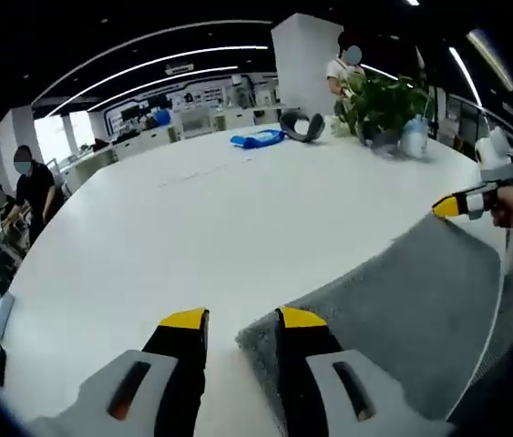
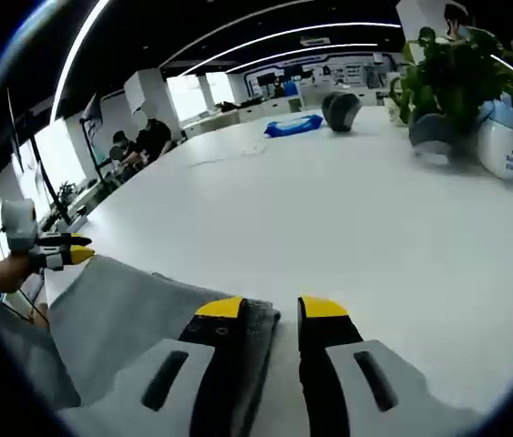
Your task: Fold the towel on the table until its edges align and the towel forms a compact rectangular stack.
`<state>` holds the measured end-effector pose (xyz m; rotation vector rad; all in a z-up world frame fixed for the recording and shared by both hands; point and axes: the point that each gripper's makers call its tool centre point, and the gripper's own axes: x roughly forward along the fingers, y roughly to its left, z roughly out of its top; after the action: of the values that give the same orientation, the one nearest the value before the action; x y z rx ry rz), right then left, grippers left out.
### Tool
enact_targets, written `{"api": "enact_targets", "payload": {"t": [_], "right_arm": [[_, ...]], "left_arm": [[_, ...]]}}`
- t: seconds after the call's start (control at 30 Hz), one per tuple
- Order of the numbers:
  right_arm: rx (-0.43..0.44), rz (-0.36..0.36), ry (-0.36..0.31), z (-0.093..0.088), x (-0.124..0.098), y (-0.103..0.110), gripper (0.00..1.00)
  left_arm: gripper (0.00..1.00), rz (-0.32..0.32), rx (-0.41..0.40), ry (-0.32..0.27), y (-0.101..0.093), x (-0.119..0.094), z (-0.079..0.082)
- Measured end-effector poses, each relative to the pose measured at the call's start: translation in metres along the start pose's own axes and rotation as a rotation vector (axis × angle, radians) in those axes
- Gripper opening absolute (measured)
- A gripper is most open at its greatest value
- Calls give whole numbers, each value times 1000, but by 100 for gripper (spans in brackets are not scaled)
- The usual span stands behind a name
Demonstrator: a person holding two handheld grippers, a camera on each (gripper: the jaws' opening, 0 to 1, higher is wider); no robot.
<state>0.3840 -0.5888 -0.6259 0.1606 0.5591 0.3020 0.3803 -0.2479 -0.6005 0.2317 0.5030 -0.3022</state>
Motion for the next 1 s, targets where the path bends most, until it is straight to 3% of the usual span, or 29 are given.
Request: {"api": "enact_targets", "payload": {"t": [0.07,0.13,0.2,0.23,0.27,0.33,0.37,0.43,0.53,0.63,0.67,0.7,0.73,0.8,0.9,0.97,1.0], "right_arm": [[-61,6,-25,11,-3,4,21],[-115,35,-54,20,-5,14,15],[-155,106,-44,19,-5,32,1],[-169,142,-32,17,-4,41,0],[-176,179,-21,13,-1,52,0],[-205,251,15,3,2,72,0],[-230,267,30,0,1,78,0],[-287,305,68,-11,1,91,0],[-345,406,108,-24,0,114,0],[-441,491,164,-38,-5,134,0],[-492,506,168,-41,-5,138,0],[-548,535,175,-46,-7,145,0],[-562,557,185,-50,-8,150,0],[-605,619,218,-63,-11,161,0],[-723,669,299,-90,-15,168,0],[-838,661,200,-84,-9,171,0],[-787,658,238,-86,-11,168,0]], "left_arm": [[30,-93,1,-62,-22,-1,16],[28,-231,9,-92,-57,-4,26],[21,-397,24,-84,-99,-9,28],[20,-480,11,-68,-125,-14,27],[19,-505,10,-64,-133,-15,27],[13,-640,4,-25,-176,-24,26],[11,-724,67,-24,-203,-30,25],[10,-795,208,27,-235,-38,14],[9,-847,385,68,-262,-44,-8],[9,-862,420,171,-272,-49,-39],[9,-863,467,200,-272,-49,-50],[9,-856,561,56,-276,-47,-37],[9,-861,596,78,-272,-48,-40],[9,-849,527,97,-271,-48,-38],[9,-851,541,67,-271,-49,-39],[9,-848,543,69,-271,-49,-39],[9,-845,547,70,-271,-49,-39]]}}
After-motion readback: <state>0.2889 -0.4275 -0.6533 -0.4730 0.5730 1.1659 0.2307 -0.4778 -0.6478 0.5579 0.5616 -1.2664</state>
